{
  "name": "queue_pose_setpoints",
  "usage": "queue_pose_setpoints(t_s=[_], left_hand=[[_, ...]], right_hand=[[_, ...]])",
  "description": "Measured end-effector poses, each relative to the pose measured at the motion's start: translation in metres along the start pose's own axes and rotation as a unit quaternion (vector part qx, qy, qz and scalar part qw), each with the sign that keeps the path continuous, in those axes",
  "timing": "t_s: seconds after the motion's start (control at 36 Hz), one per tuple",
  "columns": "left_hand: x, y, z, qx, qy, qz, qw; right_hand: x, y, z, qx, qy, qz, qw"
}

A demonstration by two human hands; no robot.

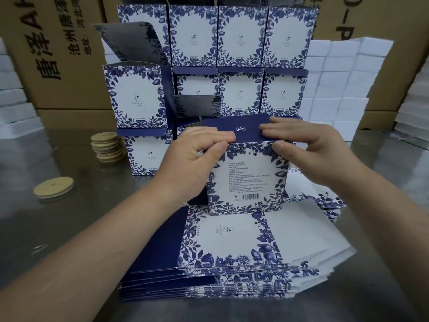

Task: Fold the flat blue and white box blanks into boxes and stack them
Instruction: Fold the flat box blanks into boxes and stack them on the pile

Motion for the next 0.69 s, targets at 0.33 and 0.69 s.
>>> queue_pose_setpoints(t_s=[0.33, 0.69], left_hand=[[0.000, 0.002, -0.001, -0.017, 0.003, -0.020, 1.000], [-0.006, -0.021, -0.001, 0.045, -0.023, 0.103, 0.993]], right_hand=[[0.003, 0.003, -0.004, -0.009, -0.020, 0.026, 0.999], [0.007, -0.002, -0.004, 0.037, -0.072, 0.100, 0.992]])
Point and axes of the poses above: each hand's wrist, its own z-axis towards the middle knuckle, its own x-axis out of the palm, y = z × x, the point moved 6 cm from there along z, towards the middle knuckle, and after that the axes turned 11 degrees about -y, right-handed, at the moved point
